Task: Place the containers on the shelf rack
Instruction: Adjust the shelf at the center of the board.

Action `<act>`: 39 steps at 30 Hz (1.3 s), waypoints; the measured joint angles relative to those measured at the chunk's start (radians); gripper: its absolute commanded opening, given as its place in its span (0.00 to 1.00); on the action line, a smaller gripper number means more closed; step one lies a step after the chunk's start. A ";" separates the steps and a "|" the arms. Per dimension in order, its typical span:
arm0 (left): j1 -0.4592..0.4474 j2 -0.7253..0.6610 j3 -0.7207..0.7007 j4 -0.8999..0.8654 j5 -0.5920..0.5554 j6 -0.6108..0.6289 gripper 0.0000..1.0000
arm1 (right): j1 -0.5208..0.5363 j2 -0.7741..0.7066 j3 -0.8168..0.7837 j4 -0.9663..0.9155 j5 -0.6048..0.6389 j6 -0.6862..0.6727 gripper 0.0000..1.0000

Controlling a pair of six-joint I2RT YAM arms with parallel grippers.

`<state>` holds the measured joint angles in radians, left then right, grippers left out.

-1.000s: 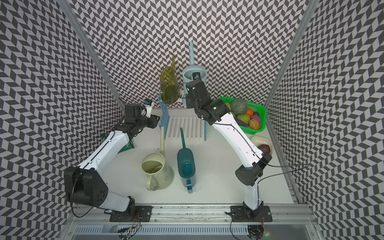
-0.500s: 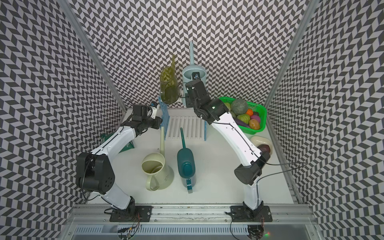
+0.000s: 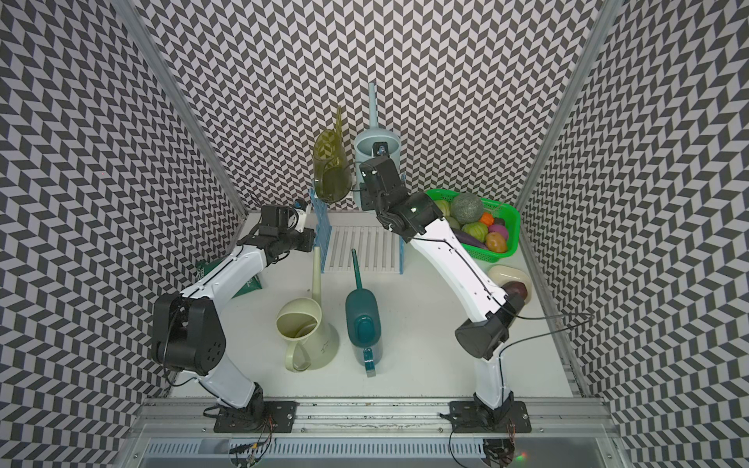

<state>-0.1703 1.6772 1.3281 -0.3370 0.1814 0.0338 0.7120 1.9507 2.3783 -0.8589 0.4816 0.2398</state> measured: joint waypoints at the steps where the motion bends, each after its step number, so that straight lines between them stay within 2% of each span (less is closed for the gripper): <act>1: 0.000 0.000 0.000 0.000 0.000 -0.004 0.05 | 0.000 0.000 0.000 0.000 0.000 0.001 0.00; 14: -0.002 -0.003 -0.004 0.000 0.013 -0.044 0.01 | 0.000 0.000 0.000 0.029 0.006 0.008 0.00; 27: -0.019 -0.075 -0.075 0.002 0.052 -0.071 0.01 | 0.000 0.000 0.000 0.042 0.035 0.008 0.00; 39: -0.019 -0.084 -0.117 0.002 0.065 -0.080 0.01 | 0.000 0.000 -0.002 0.046 0.042 0.009 0.00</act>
<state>-0.1894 1.5936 1.2114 -0.3351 0.2462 -0.0460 0.7124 1.9511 2.3764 -0.8131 0.5236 0.2485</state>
